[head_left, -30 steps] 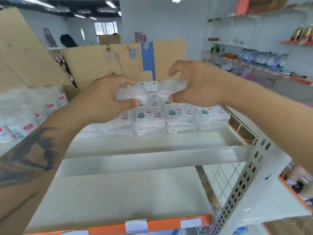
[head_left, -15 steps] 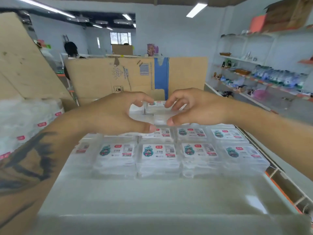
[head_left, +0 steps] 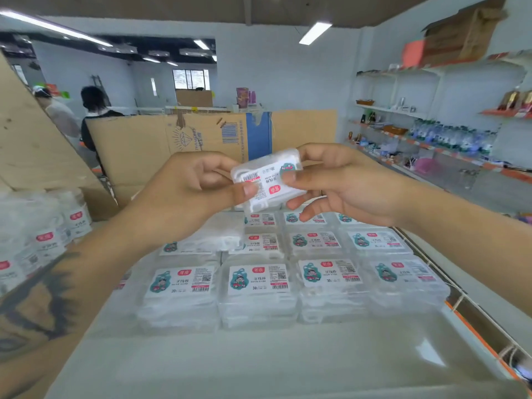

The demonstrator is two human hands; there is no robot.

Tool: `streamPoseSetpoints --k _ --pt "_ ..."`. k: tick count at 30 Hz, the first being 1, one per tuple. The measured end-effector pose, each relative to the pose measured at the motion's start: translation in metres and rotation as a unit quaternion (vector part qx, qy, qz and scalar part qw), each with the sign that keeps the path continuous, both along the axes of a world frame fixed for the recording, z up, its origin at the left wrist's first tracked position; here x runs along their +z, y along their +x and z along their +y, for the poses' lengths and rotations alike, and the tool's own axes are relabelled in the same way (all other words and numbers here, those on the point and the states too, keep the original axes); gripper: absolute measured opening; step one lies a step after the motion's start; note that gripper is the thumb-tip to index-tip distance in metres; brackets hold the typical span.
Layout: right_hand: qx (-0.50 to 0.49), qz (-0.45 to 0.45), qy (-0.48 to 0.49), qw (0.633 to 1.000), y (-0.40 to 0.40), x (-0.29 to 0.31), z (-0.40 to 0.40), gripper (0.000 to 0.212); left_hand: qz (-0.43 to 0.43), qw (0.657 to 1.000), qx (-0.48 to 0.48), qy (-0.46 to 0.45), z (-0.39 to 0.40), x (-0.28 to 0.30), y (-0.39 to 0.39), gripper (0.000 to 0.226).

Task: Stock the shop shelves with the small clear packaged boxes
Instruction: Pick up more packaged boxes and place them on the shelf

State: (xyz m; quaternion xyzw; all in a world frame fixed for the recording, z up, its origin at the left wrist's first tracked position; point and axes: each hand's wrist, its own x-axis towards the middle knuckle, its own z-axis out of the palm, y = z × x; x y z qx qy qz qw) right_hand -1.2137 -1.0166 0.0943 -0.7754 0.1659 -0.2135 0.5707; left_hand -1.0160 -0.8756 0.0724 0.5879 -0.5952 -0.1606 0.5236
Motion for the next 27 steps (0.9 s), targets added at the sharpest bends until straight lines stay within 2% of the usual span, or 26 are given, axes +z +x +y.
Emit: streamPoseSetpoints --k 5,10,13,16,20,23,27 --pt "-0.01 -0.045 0.022 0.999 0.001 -0.001 0.004 0.046 0.038 0.999 -0.003 0.006 0.006 -0.002 -0.003 0.033" --pt "-0.008 -0.067 0.05 0.996 0.004 0.002 0.011 0.038 0.029 0.999 -0.022 0.026 0.01 -0.006 -0.006 0.035" --pt "-0.004 -0.087 0.066 0.994 0.004 0.002 0.012 0.034 -0.004 0.999 -0.036 0.023 0.012 -0.005 -0.013 0.036" --pt "0.002 -0.097 0.074 0.992 0.003 0.004 0.013 0.041 -0.043 0.998 -0.05 0.016 0.014 -0.005 -0.013 0.043" --pt "0.004 -0.084 0.038 0.996 0.002 0.004 0.015 0.042 -0.033 0.996 -0.068 -0.039 0.014 -0.008 -0.006 0.067" --pt "0.016 -0.072 0.015 0.997 0.002 0.003 0.017 0.031 -0.083 0.991 -0.086 -0.058 0.015 -0.009 -0.005 0.082" --pt "0.032 -0.04 -0.016 0.999 0.0 0.001 0.016 0.023 -0.154 0.985 -0.052 -0.062 0.018 -0.007 -0.012 0.069"
